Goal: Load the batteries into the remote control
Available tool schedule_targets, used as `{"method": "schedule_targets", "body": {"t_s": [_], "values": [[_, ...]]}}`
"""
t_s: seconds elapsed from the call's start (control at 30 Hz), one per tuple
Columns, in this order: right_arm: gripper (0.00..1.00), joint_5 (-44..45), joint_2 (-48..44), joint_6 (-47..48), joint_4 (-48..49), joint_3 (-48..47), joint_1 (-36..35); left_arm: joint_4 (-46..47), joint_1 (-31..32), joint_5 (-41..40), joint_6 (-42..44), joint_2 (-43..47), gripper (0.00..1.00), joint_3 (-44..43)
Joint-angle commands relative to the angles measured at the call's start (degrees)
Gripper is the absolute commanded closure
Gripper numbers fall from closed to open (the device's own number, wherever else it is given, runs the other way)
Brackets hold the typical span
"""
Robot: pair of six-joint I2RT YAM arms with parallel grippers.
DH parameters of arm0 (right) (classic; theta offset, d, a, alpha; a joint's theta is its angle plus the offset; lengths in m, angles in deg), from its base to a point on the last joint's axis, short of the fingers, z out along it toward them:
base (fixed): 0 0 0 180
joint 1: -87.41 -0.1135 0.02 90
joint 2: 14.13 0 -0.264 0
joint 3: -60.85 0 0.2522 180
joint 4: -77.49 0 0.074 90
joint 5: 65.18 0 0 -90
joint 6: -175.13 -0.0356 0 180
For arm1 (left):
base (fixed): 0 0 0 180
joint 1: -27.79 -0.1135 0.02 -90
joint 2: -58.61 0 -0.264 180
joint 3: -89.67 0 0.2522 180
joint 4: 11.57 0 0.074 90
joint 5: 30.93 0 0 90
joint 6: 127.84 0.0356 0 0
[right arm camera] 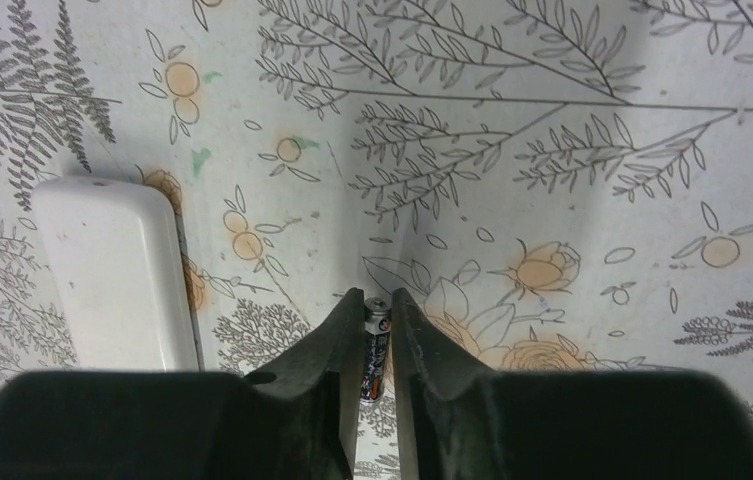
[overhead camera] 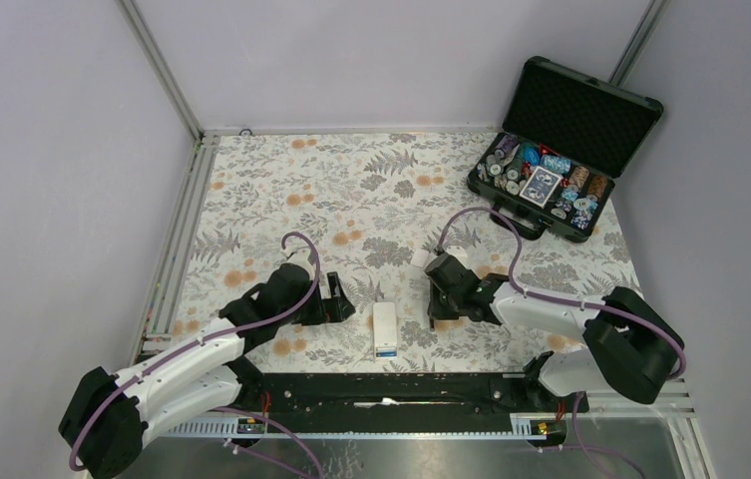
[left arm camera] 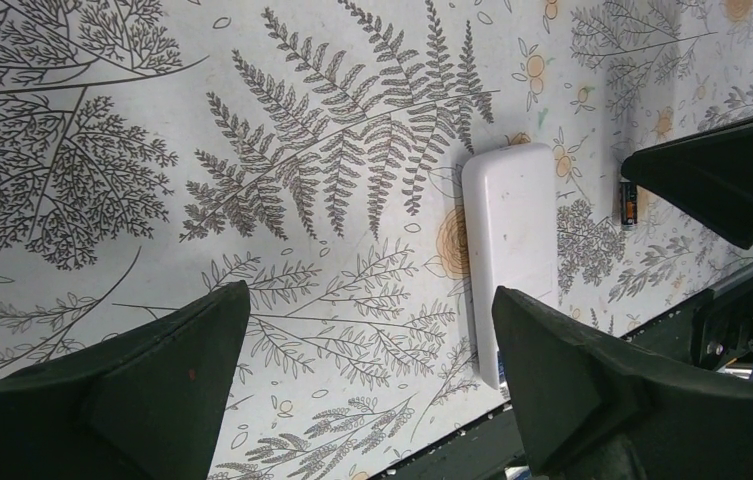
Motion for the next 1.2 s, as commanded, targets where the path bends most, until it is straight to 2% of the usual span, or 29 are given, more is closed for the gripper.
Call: {"method": "schedule_targets", "body": {"t_s": [0.0, 0.13, 0.3, 0.4, 0.47, 0.57, 0.7, 0.97, 1.17], "values": [[0.75, 0.01, -3.53, -3.81, 1.99, 1.86, 0.24, 3.27, -0.28, 1.55, -1.08, 0.10, 0.01, -0.48], [0.62, 1.47, -6.33, -3.52, 0.67, 1.66, 0.20, 3.03, -0.30, 1.88, -1.31, 0.38, 0.01, -0.43], [0.60, 1.97, -10.24, -2.46, -2.99, 1.45, 0.20, 2.48, -0.28, 1.89, -1.56, 1.43, 0.01, -0.04], [0.63, 0.81, -11.00, -3.07, -4.90, 2.18, 0.20, 2.40, -0.35, 2.00, -1.51, 1.64, 0.01, 0.07], [0.70, -0.32, -11.06, -3.74, -5.59, 3.11, 0.22, 2.43, -0.30, 2.07, -1.41, 1.60, 0.01, 0.00], [0.88, -1.40, -11.30, -4.65, -6.47, 4.70, 0.19, 2.65, -0.28, 2.30, -1.16, 1.40, 0.01, -0.16], [1.00, -2.33, -11.75, -5.11, -7.18, 6.27, 0.23, 2.97, -0.28, 2.76, -0.80, 1.05, 0.01, -0.31], [1.00, -6.15, -9.12, -7.31, -3.41, 8.55, -1.27, 4.03, -0.28, 3.14, -0.34, 0.07, 0.01, -0.03], [1.00, -5.34, -6.44, -7.98, -1.56, 7.00, -2.53, 4.00, -0.29, 2.99, 0.00, 0.19, 0.01, 0.07]]}}
